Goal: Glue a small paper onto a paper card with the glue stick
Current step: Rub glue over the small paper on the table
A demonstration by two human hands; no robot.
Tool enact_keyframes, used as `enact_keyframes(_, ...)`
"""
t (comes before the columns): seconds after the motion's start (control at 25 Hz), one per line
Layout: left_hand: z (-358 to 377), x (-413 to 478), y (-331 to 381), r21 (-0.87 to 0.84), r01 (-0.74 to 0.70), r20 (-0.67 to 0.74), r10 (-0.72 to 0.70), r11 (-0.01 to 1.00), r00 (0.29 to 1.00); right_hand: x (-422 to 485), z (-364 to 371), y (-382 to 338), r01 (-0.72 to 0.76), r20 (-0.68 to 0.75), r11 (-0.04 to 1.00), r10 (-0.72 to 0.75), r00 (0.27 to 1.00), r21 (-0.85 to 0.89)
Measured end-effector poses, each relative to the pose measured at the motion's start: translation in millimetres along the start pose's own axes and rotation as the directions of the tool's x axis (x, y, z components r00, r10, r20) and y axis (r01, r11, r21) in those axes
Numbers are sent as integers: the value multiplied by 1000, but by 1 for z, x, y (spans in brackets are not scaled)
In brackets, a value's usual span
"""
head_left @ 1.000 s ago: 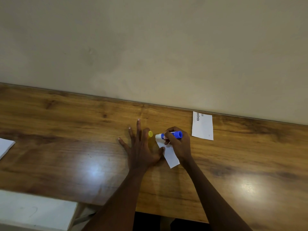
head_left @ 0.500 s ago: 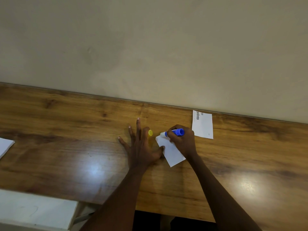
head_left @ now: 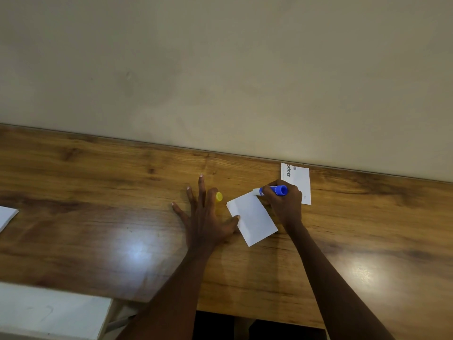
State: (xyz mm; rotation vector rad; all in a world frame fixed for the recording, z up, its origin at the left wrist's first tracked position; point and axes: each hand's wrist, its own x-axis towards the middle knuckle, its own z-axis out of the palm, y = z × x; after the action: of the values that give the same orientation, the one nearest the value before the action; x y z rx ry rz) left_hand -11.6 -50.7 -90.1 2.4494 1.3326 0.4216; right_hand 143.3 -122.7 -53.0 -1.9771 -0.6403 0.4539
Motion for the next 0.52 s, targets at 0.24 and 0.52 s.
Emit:
enact_keyframes(0.24,2,0,-1,23,-7,-24,7,1000,1000,-18,3,-3,90,-213,981,-52,976,173)
enact_keyframes(0.52,5,2,-1,40,-14,-34,16,999,999,-48,19,12,277,-40,961,-277,960,-4)
